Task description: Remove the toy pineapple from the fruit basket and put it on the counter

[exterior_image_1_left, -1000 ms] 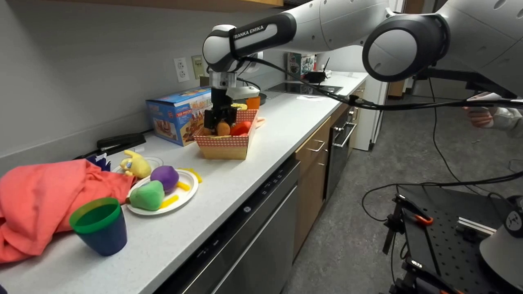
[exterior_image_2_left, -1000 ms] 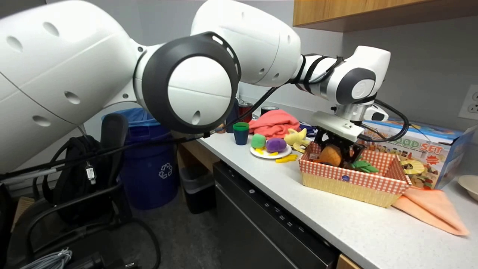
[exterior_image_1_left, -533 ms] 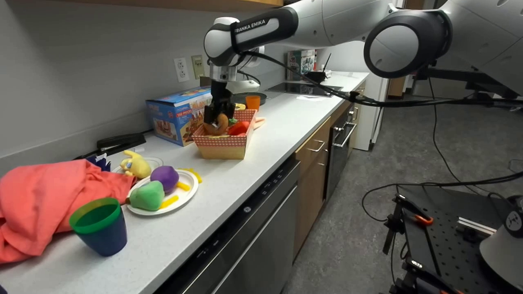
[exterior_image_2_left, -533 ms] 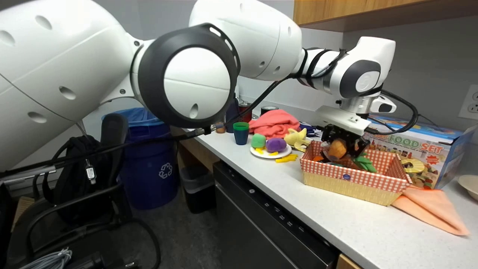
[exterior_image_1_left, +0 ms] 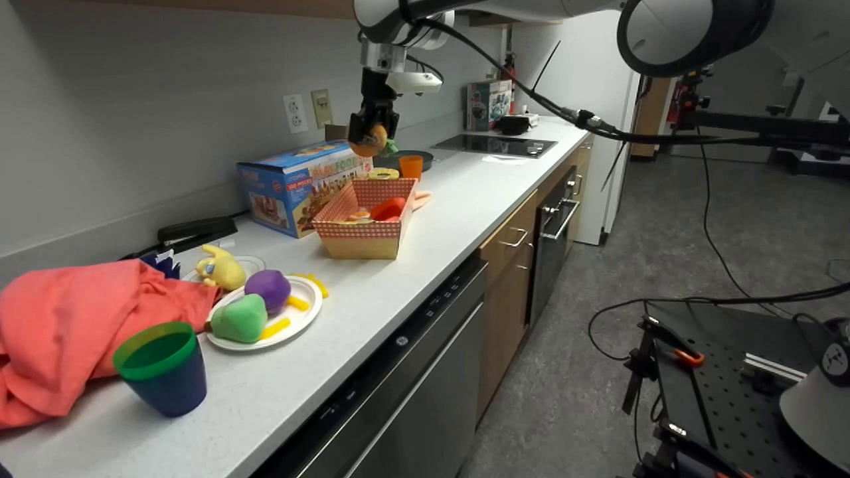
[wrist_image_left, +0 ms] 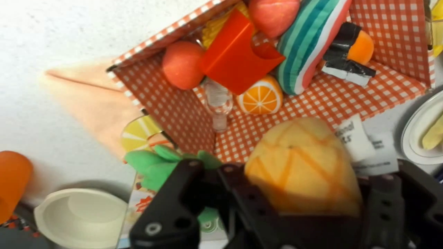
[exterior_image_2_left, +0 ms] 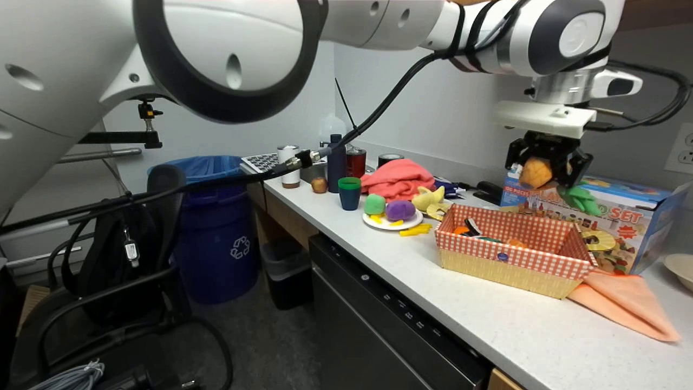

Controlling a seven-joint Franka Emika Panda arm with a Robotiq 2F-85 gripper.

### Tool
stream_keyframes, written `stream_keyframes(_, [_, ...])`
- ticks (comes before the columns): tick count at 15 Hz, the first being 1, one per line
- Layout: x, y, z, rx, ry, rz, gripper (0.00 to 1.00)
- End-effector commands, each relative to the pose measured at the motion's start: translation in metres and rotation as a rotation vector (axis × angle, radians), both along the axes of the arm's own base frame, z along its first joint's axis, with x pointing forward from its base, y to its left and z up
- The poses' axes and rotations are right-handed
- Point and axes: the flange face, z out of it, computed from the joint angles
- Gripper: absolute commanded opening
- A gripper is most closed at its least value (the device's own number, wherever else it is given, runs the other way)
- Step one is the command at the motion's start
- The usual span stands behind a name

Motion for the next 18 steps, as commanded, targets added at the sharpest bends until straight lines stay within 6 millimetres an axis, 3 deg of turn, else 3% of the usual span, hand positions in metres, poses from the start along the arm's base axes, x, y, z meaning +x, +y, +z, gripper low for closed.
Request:
stream_keyframes(1, [-0.033, -0.039, 0.031, -0.014, 0.002, -0.040, 0.00])
stream_keyframes(7, [-0.089, -0.134, 0.060, -0.021, -0.062, -0.180, 0.00])
stream_keyframes(9, [-0.106, -0.169, 0.060, -0.041, -0.098, -0.229, 0.00])
stream_keyframes(13, [-0.135, -0.230, 0.036, -0.082, -0.130, -0.325, 0.00])
stream_keyframes(18, [-0.143, -0.258, -0.008, -0.087, -0.152, -0.368, 0.00])
